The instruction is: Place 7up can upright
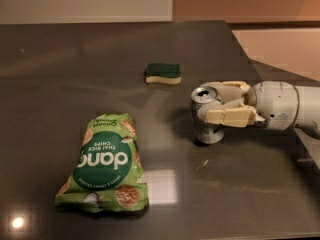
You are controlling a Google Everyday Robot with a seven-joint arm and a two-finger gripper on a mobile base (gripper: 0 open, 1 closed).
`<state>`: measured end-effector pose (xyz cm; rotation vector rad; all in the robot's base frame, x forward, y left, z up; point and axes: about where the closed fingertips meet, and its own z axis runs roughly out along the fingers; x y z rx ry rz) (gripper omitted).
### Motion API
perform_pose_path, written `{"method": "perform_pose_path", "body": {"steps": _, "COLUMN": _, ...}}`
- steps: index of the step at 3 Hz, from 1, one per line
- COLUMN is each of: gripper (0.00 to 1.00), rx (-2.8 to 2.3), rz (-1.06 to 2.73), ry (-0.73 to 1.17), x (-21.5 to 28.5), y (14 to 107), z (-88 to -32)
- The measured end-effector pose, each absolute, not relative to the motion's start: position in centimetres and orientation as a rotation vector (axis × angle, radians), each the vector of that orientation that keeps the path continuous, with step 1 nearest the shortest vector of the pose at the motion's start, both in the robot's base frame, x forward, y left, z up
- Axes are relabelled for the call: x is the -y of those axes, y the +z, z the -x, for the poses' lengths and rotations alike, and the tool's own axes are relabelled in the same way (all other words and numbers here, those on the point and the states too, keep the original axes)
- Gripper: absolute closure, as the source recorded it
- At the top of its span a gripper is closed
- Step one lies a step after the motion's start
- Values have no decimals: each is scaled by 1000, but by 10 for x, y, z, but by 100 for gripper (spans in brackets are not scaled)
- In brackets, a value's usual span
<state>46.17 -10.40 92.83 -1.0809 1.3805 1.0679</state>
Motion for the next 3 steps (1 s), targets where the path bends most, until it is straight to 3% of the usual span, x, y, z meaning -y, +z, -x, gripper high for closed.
{"method": "perform_pose_path", "body": {"steps": 3, "gripper": 13, "rx": -1240, "rz": 875, "ry": 1162, "x": 124, "y": 914, "z": -463}}
